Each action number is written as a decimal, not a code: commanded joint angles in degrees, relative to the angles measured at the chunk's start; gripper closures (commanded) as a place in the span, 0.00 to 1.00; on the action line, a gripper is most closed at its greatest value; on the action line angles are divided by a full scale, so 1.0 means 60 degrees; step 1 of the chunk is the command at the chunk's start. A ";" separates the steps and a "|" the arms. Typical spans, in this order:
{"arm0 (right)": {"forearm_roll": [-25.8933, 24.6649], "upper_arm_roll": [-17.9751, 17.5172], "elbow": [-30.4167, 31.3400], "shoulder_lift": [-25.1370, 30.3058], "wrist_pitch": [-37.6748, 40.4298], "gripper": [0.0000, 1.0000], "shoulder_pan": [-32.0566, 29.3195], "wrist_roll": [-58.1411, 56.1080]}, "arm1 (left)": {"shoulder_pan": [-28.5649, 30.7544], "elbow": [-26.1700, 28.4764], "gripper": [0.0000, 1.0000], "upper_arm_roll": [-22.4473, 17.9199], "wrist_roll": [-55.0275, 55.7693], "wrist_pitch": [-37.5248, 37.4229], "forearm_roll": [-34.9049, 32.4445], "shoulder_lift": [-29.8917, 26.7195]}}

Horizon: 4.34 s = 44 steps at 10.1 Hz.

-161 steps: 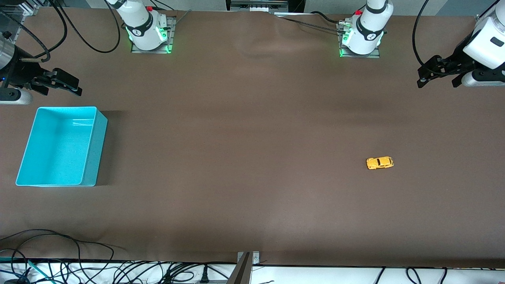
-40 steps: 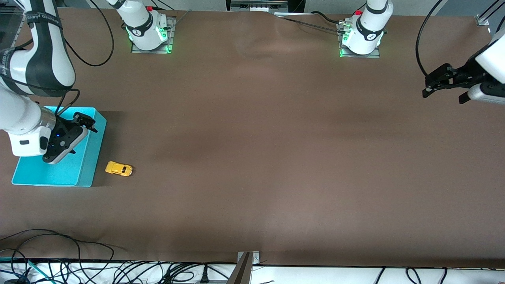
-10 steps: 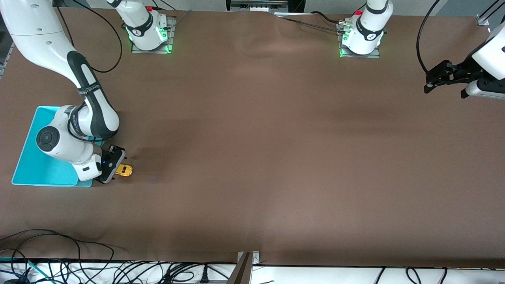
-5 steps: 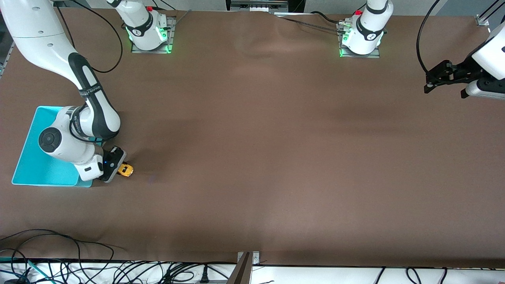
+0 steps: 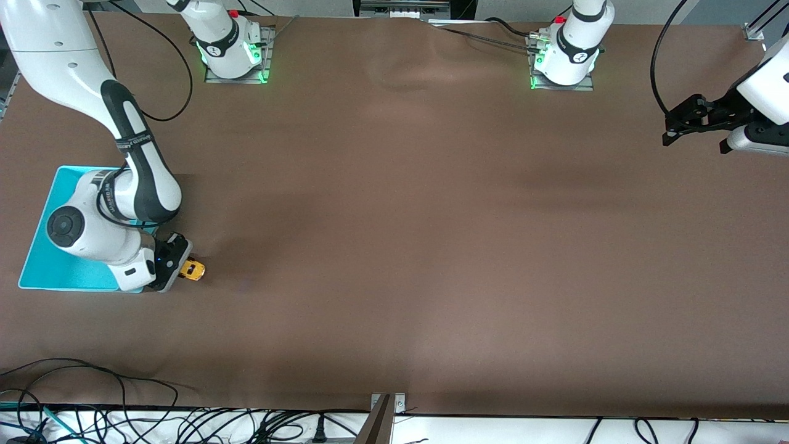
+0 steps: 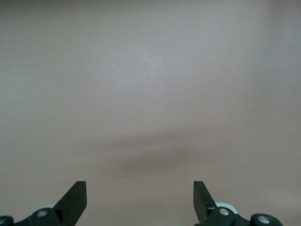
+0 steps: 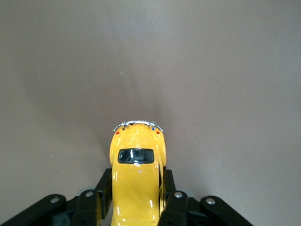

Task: Wind up and store yellow beetle car
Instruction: 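Lift the car with the right gripper over the cyan bin, then lower the car into the bin and open the right gripper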

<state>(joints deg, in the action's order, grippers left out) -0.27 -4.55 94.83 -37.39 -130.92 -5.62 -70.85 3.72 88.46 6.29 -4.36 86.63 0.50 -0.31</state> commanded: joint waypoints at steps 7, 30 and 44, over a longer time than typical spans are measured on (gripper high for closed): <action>-0.0115 0.0099 -0.3220 0.0079 0.5219 1.00 -0.0234 -0.0625 | -0.0093 0.0168 0.00 -0.0068 0.0097 0.0033 -0.0245 -0.0183; -0.1464 0.0113 -0.0747 -0.0374 0.2323 1.00 -0.2989 -0.4920 | -0.0093 0.0154 0.00 -0.0068 0.0097 0.0033 -0.0245 -0.0154; -0.1464 0.0113 -0.0703 -0.0712 0.1986 0.67 -0.3062 -0.5037 | -0.0107 0.0110 0.00 -0.0112 0.0112 0.0033 -0.0260 -0.0139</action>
<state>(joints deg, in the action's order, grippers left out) -8.10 -3.14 90.01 -41.88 -118.30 -23.07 -100.18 3.72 88.51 6.02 -4.36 86.64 0.45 -0.31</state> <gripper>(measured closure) 0.542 0.000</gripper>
